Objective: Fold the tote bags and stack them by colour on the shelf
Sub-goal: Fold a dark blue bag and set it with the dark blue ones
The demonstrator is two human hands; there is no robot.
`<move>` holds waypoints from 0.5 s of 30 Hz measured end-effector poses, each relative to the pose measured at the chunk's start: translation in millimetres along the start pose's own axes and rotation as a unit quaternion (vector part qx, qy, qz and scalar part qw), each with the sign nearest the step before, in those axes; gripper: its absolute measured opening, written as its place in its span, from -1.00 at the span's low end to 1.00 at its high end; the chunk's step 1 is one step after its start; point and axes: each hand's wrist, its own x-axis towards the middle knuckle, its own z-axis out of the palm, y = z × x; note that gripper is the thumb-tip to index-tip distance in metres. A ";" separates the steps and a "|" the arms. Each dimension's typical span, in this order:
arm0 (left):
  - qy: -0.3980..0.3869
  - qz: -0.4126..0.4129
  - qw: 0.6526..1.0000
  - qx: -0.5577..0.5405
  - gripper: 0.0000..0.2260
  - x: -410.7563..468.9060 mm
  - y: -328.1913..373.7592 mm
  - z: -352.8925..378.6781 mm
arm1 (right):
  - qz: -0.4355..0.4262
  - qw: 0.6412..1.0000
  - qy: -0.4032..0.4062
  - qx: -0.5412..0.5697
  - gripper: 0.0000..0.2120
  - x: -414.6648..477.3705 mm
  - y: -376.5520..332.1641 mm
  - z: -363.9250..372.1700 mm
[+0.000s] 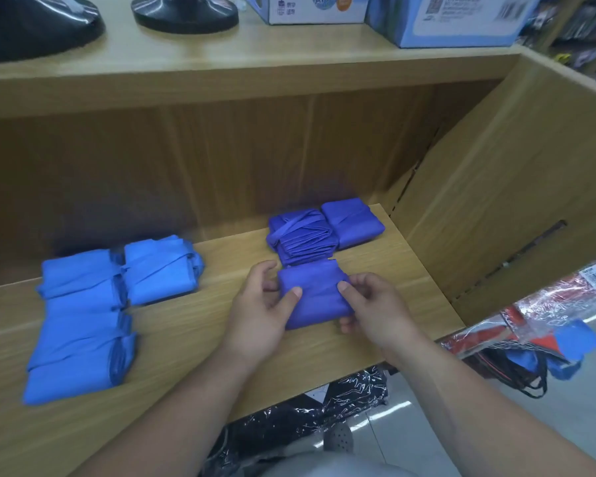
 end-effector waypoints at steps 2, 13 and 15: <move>-0.024 0.049 0.996 0.069 -0.57 2.1 -5.2 -0.7 | -0.010 1.000 0.009 -0.022 -0.91 8.2 2.1 -4.1; -0.009 0.120 0.957 0.263 -0.37 8.4 -4.0 5.8 | -0.066 0.995 0.021 -0.069 -0.94 24.3 -1.7 -7.2; -0.007 0.123 0.957 0.263 -0.37 7.9 -4.6 5.2 | -0.066 0.995 0.020 -0.069 -0.95 23.3 -2.0 -7.0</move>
